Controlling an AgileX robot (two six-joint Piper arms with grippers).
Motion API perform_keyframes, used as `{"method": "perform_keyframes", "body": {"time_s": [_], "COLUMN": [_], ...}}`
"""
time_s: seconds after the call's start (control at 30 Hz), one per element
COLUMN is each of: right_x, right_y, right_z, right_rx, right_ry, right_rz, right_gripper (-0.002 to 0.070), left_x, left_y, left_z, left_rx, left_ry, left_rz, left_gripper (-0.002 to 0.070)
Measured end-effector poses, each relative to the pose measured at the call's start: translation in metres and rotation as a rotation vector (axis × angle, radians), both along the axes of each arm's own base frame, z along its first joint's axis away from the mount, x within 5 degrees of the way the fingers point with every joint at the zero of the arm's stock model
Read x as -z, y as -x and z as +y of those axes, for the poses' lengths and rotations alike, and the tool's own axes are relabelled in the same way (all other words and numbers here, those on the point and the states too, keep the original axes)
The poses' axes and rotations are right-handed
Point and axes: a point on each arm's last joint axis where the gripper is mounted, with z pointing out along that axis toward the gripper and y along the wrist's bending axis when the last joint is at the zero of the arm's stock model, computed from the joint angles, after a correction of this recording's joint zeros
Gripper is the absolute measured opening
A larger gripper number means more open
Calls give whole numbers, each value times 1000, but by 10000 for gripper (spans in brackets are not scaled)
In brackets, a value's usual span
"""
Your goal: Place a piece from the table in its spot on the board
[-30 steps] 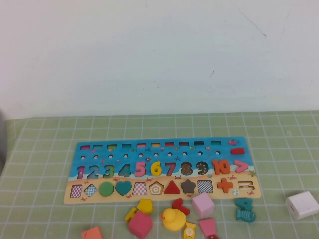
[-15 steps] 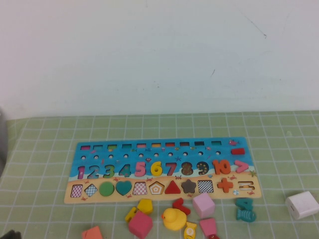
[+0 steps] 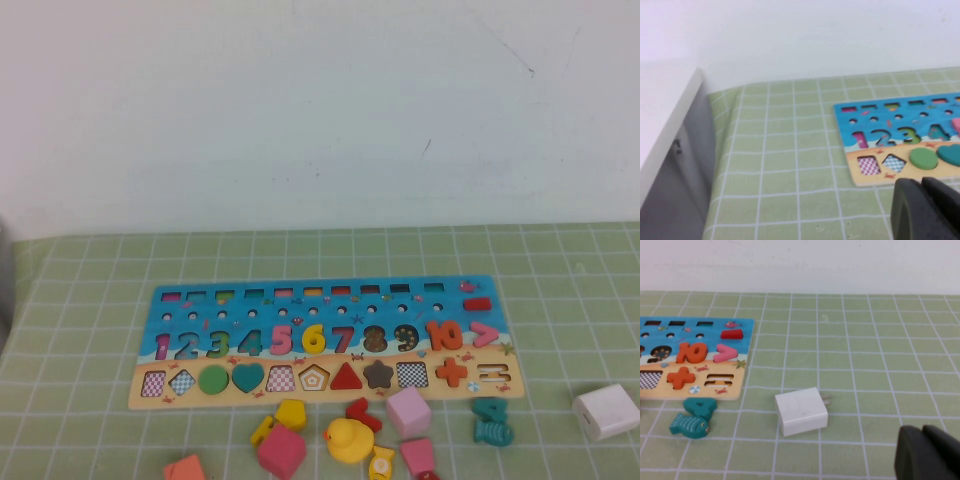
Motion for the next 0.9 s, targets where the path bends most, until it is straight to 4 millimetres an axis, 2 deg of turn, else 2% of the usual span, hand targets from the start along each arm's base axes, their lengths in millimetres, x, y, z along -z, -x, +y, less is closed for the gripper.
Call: {"method": "perform_keyframes", "body": {"time_s": [0.1, 0.37, 0.9], "right_x": [0, 0, 0], "right_y": [0, 0, 0], "right_z": [0, 0, 0], "right_rx": [0, 0, 0], "right_ry": [0, 0, 0], "right_rz": [0, 0, 0], "right_gripper": [-1, -1, -1], "left_x": [2, 6, 6], "left_y": [0, 1, 1], "left_z": [1, -1, -1], "left_rx": [-14, -45, -49], "left_ry": [11, 183, 211], "left_rz": [3, 54, 64], "left_gripper": [-1, -1, -1]}}
